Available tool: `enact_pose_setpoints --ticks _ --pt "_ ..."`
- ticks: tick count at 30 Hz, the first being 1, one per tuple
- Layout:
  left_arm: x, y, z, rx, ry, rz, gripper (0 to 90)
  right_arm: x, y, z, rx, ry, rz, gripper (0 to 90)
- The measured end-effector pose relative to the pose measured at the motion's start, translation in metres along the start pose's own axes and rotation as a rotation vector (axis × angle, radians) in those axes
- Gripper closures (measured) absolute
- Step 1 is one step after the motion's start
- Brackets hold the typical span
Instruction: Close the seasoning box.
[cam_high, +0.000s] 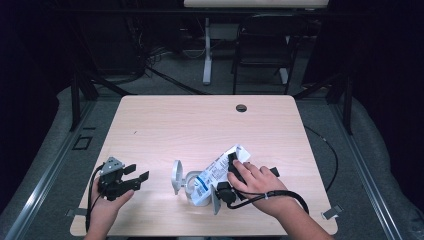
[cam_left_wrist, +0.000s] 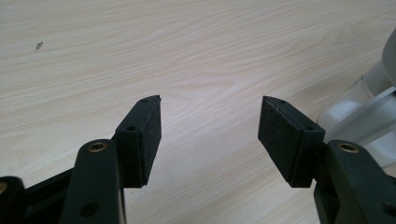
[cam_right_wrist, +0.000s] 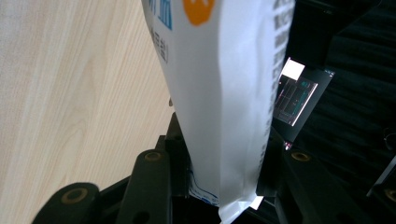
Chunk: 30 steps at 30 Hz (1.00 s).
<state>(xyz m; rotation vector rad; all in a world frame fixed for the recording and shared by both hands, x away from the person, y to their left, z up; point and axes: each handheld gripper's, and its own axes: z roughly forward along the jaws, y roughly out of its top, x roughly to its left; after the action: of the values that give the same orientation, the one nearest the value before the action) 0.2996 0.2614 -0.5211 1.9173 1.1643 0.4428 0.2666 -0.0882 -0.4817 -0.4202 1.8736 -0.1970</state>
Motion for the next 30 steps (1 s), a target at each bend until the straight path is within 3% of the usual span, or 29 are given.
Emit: enact_pose_setpoints --ticks 19,23,30 --pt "0.0 0.0003 -0.0004 -0.001 0.0 0.001 40.0 -0.0002 0.0005 -0.001 -0.002 -0.005 -0.001 69.8" --pt "0.0001 0.0001 -0.0003 0.0 0.001 0.001 40.0 -0.0014 0.0014 -0.0029 0.019 -0.012 -0.024 70.6" --pt "0.0 0.0003 -0.0005 -0.001 0.001 0.001 40.0 -0.0014 0.001 -0.0023 0.005 -0.022 -0.03 73.1"
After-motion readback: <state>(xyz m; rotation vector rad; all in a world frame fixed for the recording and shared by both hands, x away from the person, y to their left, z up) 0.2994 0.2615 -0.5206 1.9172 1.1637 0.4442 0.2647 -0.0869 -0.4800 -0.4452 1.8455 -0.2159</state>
